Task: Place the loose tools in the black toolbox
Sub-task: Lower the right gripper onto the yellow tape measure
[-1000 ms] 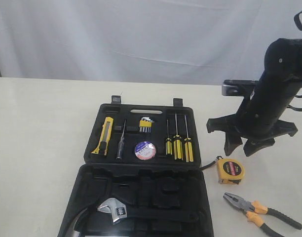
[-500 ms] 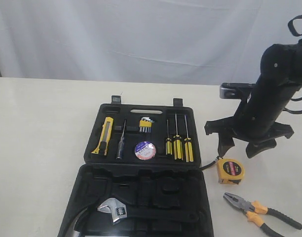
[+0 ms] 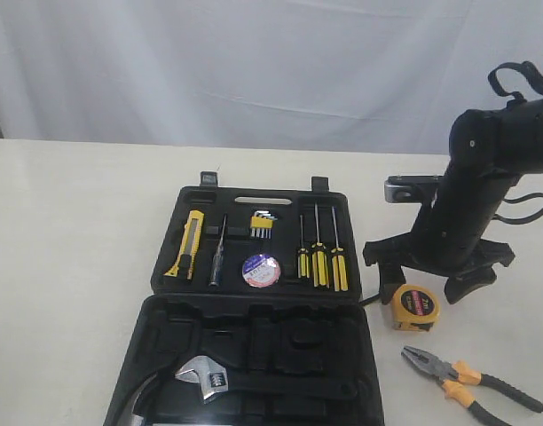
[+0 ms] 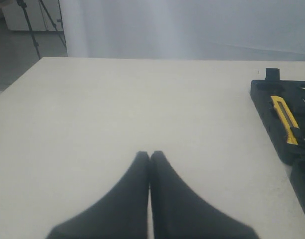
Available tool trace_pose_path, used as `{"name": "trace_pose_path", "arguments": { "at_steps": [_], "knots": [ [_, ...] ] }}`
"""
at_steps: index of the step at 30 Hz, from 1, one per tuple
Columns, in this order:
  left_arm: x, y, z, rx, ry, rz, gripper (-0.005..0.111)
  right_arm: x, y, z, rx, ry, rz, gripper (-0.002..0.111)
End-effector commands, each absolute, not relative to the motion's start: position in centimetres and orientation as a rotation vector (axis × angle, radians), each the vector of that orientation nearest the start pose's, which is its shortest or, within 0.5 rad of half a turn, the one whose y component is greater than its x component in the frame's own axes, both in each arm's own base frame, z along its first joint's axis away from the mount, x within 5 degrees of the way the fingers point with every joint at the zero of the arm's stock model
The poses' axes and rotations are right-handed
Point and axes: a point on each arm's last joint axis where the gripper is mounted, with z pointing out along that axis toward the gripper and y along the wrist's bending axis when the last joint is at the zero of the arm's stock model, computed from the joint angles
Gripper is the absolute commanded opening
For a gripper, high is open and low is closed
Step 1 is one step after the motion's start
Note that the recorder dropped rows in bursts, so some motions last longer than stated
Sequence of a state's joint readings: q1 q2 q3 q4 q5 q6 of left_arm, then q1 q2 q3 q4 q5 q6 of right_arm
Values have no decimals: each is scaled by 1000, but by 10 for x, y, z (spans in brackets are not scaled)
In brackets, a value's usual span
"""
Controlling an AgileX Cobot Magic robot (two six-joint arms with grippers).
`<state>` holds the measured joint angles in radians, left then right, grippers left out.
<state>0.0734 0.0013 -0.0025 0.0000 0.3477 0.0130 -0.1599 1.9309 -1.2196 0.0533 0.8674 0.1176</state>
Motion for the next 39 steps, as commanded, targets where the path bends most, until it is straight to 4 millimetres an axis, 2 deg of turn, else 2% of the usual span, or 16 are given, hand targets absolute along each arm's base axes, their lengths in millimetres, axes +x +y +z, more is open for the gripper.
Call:
{"name": "trace_pose_path", "arguments": {
  "at_steps": [1,9,27,28,31,33,39],
  "knots": [
    [53,4,182,-56,1825,53,0,358,-57,150,458,3006,47,80],
    [53,4,182,-56,1825,53,0,361,-59,128,456,3043,26,80],
    [53,4,182,-56,1825,53,0,364,-60,127,444,3007,16,79],
    [53,4,182,-56,1825,53,0,364,-60,127,445,3012,16,78],
    [53,4,182,-56,1825,53,0,363,-60,127,455,3027,17,58],
    [53,4,182,-56,1825,53,0,362,-60,127,456,3031,18,53],
    [53,4,182,-56,1825,53,0,362,-60,127,456,3031,18,51]
  ]
}}
